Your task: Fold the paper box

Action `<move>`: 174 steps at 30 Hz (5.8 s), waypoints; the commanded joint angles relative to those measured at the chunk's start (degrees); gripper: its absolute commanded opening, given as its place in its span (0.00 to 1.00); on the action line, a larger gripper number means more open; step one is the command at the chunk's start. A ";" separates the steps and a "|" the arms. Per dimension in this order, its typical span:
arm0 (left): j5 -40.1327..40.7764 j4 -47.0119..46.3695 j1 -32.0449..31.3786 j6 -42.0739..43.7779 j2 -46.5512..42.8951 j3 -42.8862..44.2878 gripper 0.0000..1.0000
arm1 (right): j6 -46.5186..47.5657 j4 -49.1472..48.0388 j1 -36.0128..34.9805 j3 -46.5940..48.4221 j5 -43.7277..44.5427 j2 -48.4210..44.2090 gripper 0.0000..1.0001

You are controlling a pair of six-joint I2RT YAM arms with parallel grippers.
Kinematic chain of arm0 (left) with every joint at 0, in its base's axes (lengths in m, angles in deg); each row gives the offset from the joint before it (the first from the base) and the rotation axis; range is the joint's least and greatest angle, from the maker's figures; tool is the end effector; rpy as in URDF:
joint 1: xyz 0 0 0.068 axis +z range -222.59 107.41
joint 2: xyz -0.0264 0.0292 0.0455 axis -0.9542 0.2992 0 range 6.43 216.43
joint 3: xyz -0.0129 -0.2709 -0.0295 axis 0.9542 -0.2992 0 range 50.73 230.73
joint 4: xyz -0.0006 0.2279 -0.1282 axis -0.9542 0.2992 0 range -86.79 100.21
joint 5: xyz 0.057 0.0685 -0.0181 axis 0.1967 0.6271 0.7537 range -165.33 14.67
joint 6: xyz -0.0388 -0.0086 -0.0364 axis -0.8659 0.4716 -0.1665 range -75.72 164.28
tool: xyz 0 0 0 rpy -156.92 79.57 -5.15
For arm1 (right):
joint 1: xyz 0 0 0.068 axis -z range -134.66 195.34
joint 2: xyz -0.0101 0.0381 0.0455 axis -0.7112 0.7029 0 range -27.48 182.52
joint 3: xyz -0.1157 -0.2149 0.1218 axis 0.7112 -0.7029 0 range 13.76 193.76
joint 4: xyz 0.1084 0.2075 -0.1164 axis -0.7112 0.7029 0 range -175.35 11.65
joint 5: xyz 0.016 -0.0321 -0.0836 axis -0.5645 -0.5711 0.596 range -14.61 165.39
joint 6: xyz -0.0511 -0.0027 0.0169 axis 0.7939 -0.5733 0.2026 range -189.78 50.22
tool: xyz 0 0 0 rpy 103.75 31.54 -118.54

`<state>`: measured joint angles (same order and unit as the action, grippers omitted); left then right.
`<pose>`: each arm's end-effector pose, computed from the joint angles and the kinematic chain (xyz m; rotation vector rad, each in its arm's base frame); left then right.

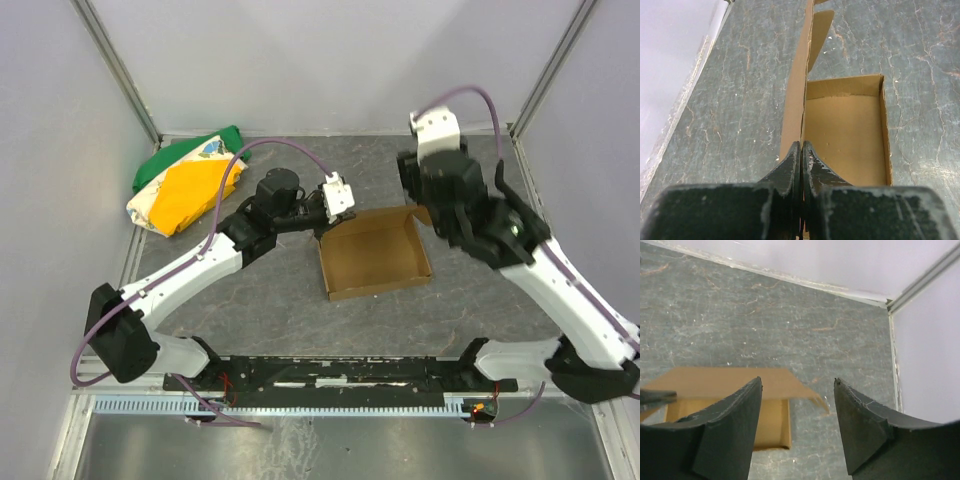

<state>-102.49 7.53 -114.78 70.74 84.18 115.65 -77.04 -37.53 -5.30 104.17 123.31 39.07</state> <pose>0.2242 -0.2251 0.3445 1.3190 1.3452 -0.6310 0.1500 0.1412 0.4699 -0.1795 1.8397 -0.1318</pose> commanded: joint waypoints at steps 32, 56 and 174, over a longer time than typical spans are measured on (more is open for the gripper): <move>-4.75 1.11 5.54 -1.29 7.43 13.47 0.03 | -18.66 -91.73 58.48 -59.98 -83.13 7.45 0.63; -4.35 -0.65 5.65 -3.23 8.76 12.68 0.03 | -14.63 -73.14 54.48 -54.62 -83.92 5.26 0.50; 39.50 0.03 -0.34 -62.12 -18.97 -28.27 0.51 | -14.04 -19.82 39.58 -41.44 -63.62 -1.46 0.67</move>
<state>-64.72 5.76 -115.09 14.61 62.57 83.68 -93.11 -60.44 34.57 57.85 57.10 38.21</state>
